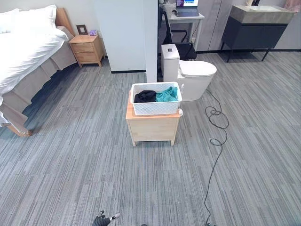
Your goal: Grab the laundry basket,head to the washer,open it,put in the laundry and shut it.
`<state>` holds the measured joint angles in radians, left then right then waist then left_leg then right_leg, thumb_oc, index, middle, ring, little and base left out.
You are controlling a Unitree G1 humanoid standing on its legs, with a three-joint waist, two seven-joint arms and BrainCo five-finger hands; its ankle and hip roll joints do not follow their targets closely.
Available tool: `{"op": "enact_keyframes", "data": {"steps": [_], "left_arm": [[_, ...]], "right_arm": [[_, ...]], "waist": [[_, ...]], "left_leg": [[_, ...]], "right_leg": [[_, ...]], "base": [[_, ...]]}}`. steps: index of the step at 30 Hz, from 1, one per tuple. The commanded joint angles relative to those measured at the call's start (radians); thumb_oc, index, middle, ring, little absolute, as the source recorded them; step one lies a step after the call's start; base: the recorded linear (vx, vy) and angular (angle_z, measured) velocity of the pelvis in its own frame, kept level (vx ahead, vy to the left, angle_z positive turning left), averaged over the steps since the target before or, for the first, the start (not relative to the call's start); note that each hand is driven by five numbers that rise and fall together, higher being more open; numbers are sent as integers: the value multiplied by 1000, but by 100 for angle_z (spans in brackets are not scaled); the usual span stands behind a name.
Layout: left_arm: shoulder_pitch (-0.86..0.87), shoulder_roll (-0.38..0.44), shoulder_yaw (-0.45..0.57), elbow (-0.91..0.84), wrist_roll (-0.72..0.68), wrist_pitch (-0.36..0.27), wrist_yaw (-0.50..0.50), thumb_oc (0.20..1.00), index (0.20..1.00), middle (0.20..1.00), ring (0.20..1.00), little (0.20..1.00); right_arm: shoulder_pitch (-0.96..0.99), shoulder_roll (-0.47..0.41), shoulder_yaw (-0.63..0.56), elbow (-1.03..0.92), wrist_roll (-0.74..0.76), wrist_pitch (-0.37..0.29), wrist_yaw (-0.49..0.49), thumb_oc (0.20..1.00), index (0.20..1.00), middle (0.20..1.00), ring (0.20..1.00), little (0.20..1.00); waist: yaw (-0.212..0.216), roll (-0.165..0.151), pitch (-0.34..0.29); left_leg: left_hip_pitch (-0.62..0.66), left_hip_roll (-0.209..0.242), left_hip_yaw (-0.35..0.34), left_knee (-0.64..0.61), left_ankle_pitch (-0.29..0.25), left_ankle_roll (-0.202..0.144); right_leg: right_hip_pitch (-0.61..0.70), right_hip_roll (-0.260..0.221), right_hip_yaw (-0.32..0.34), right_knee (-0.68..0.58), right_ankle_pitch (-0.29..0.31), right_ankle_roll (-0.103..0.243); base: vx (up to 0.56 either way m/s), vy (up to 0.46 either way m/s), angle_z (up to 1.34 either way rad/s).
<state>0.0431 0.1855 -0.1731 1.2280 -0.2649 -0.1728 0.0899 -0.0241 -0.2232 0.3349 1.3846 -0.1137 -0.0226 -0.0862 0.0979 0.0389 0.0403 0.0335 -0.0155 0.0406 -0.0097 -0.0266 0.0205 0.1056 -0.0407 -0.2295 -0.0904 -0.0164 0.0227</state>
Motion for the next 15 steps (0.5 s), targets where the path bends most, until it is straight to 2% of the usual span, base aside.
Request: {"op": "enact_keyframes", "data": {"steps": [1, 15], "left_arm": [[-39, 20, 0, 53, 17, -32, -9, 1000, 1000, 1000, 1000, 1000], [-38, 18, 17, 67, 0, -26, -11, 1000, 1000, 1000, 1000, 1000]], "right_arm": [[-10, 5, 35, 79, -25, 16, 4, 1000, 1000, 1000, 1000, 1000], [-7, 6, 37, 73, -29, 15, 5, 1000, 1000, 1000, 1000, 1000]], "waist": [[22, -41, -28], [21, -45, -26]], "left_leg": [[-35, 53, -109, -78, 52, -96], [-35, 56, -107, -78, 51, -95]], "right_leg": [[0, -145, 34, 3, 16, 129], [-1, -144, 37, 3, 15, 128]], "base": [[0, 0, 0], [0, 0, 0]]}}
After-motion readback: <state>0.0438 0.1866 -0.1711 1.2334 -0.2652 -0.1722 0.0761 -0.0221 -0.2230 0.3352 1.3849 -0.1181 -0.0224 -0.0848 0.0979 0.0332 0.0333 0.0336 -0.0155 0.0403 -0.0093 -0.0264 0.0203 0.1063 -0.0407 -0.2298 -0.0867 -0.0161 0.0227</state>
